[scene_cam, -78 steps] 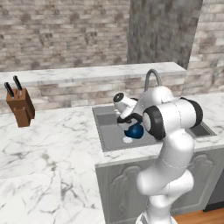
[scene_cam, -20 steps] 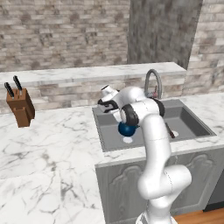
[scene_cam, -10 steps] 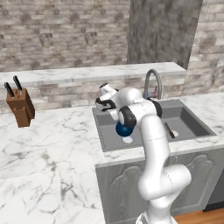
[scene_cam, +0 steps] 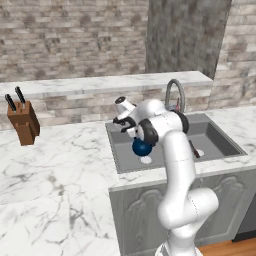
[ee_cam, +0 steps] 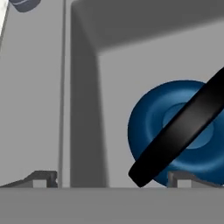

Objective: Open the cabinet, pick the kettle from the cabinet, and place it in the sink.

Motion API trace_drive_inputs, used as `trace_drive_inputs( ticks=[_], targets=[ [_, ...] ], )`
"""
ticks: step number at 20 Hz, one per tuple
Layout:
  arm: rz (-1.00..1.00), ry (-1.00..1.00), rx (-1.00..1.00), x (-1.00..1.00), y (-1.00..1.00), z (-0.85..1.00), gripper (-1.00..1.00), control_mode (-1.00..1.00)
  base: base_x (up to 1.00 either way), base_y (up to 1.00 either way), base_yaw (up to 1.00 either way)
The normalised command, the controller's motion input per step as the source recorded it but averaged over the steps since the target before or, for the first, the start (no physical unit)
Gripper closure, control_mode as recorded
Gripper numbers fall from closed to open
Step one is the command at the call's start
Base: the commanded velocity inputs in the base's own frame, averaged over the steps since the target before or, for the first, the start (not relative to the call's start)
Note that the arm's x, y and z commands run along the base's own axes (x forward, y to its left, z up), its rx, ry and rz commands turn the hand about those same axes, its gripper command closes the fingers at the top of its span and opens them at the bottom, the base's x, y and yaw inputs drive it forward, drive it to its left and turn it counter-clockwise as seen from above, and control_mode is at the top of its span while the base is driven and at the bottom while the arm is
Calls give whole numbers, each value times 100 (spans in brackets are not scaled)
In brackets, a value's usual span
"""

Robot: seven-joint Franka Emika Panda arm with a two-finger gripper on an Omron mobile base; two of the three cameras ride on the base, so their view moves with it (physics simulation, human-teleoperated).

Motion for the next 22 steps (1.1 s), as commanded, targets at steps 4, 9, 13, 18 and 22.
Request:
trace_drive_inputs(
  ticks=[4,9,13,18,22],
  targets=[
    [0,-31,0,-2,27,-6,-100,-100,0,0,0],
    [0,-4,10,-18,16,9,-100,-100,0,0,0],
    [1,17,9,-20,10,22,-100,-100,0,0,0],
    [8,19,3,-19,8,30,-100,-100,0,0,0],
    [16,18,0,-20,7,34,-100,-100,0,0,0]
  ],
)
